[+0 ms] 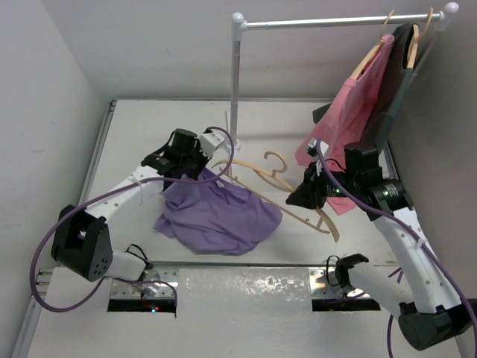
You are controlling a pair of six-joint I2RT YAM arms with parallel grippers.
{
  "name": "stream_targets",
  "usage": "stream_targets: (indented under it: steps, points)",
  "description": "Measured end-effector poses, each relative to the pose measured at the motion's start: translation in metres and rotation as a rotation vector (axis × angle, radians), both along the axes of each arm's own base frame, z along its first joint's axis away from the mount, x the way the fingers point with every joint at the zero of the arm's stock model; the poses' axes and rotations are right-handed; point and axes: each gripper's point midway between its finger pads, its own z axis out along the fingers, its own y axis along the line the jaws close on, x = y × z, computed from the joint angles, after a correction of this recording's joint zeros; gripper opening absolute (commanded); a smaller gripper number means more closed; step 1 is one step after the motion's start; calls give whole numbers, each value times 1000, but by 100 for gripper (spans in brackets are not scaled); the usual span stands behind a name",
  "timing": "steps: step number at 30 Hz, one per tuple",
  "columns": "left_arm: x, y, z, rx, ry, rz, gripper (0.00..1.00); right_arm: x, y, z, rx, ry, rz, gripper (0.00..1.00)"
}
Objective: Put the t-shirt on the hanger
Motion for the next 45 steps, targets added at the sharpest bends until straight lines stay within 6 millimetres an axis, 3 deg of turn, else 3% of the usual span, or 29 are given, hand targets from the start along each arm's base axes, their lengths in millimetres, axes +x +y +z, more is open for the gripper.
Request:
stream_targets:
  steps: [6, 18, 25, 30, 38, 45]
  points:
    - [5, -5, 11, -14, -23, -18, 0, -11, 7, -11, 39, 48, 49, 0]
    - [-4, -16, 10, -51, 13, -88, 0, 15, 24, -43, 30, 130, 74, 0]
    - [-15, -26, 14, -73, 38, -180, 0, 9, 42, -59, 4, 169, 157, 0]
    - [-35, -36, 30, -111, 27, -316, 0, 7, 47, -61, -2, 149, 189, 0]
    - [-62, -51, 68, -201, -11, -462, 0, 21, 55, -55, -34, 18, 164, 0]
    - [-67, -62, 103, -291, -37, -478, 0, 32, 68, -46, -26, -95, 175, 0]
